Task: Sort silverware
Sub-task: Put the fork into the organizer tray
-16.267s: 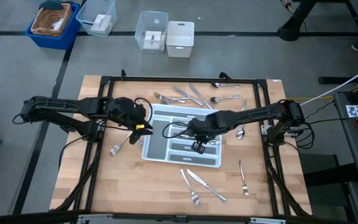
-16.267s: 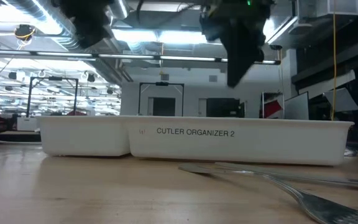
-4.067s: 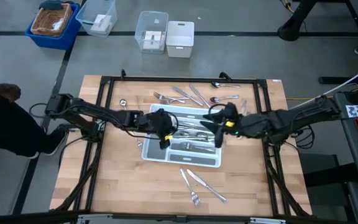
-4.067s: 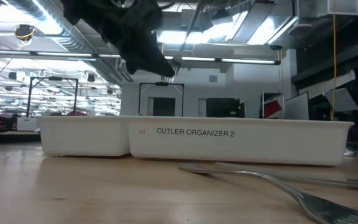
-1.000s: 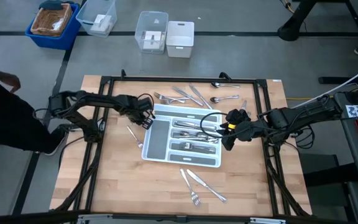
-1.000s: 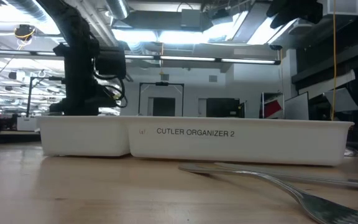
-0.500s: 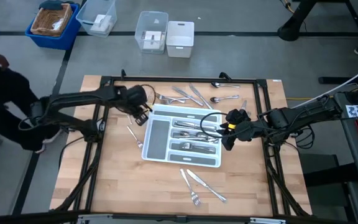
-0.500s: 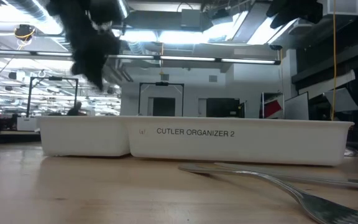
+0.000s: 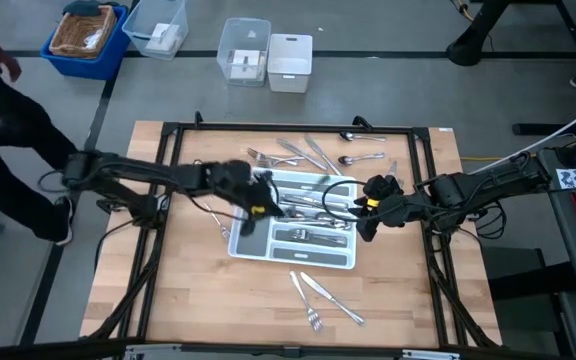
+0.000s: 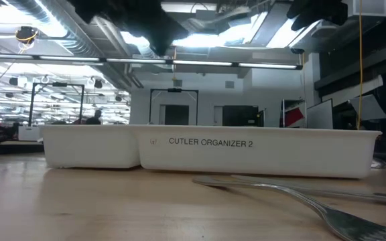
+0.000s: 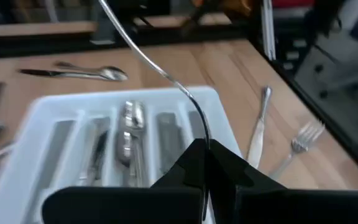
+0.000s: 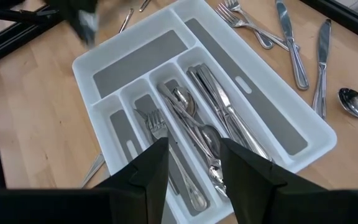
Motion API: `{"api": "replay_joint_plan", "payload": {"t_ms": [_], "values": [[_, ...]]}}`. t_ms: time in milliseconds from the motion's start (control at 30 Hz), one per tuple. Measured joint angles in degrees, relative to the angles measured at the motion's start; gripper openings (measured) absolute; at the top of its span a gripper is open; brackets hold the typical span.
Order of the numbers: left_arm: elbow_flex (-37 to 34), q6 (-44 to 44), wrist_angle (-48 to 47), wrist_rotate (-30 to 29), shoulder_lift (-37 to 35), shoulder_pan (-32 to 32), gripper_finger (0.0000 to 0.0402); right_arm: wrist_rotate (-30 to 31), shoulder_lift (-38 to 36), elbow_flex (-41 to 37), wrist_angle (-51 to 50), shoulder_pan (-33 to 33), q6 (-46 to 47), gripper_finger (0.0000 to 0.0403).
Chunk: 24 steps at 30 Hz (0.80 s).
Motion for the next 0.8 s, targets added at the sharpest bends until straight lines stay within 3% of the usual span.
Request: {"api": "replay_joint_plan", "payload": {"t_ms": [467,800], "values": [[0.0,11.6,3.6,-0.2,17.7,-3.1,0.0,-0.4,0.0,0.0,0.0,0.0,0.0,0.0147],[0.0,15.8,3.5,-1.3,22.2,-3.1,0.0007,-0.4,0.0,0.0,0.0,0.0,0.0,0.0147]]}}
